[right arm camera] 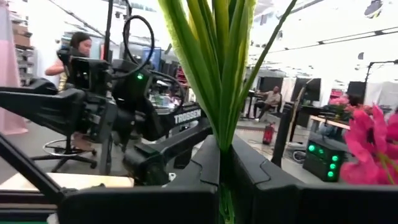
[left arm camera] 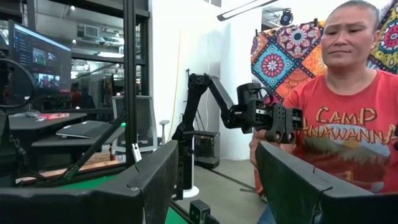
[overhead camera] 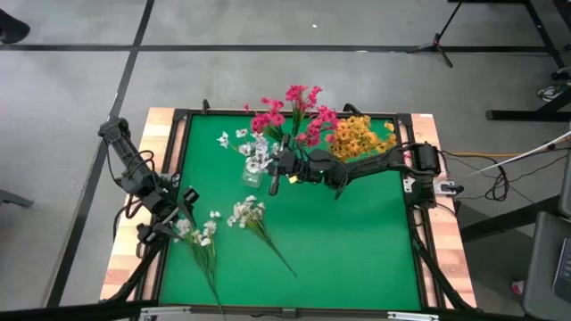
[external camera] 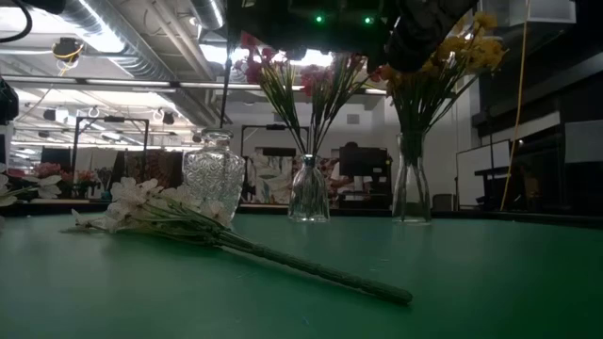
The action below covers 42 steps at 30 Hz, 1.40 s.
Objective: Sort flowers into vase by color
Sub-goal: Put the right white flower into the left transparent vase
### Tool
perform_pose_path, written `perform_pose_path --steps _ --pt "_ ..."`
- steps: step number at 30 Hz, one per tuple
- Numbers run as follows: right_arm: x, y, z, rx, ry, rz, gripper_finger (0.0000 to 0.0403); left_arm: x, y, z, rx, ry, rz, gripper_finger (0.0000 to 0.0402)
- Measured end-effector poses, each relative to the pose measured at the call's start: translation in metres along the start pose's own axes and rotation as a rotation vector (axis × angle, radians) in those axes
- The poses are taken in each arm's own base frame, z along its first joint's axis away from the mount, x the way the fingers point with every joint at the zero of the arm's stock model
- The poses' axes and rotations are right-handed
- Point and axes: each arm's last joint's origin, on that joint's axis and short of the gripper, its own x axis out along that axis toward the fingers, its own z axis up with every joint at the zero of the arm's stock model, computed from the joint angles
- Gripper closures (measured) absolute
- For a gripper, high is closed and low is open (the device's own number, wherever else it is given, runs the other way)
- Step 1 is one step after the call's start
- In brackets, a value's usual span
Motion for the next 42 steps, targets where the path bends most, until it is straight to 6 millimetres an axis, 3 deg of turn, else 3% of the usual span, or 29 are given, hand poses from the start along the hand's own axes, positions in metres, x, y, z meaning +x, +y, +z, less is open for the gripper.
perform_pose_path --steps 6,12,27,33,42 --pt "0.001 0.001 -0.017 -0.002 0.012 -0.047 0.0393 0.0 0.0 0.0 0.001 0.0 0.0 0.0188" --pt "0.001 -0.002 -0.021 -0.005 0.049 -0.101 0.0387 0.0 0.0 0.0 0.0 -0.002 0.0 0.0188" --pt "0.001 -0.001 -0.03 0.041 0.15 -0.127 0.0245 0.0 0.001 0.01 -0.026 -0.104 0.005 0.0188" --pt "0.002 -0.003 -0.028 0.064 0.157 -0.164 0.0209 -0.002 0.001 0.018 -0.045 -0.182 0.007 0.0188" --pt "0.034 -0.009 -0.002 0.025 0.351 -0.223 0.0183 -0.004 0.002 0.027 -0.071 -0.274 0.031 0.0188"
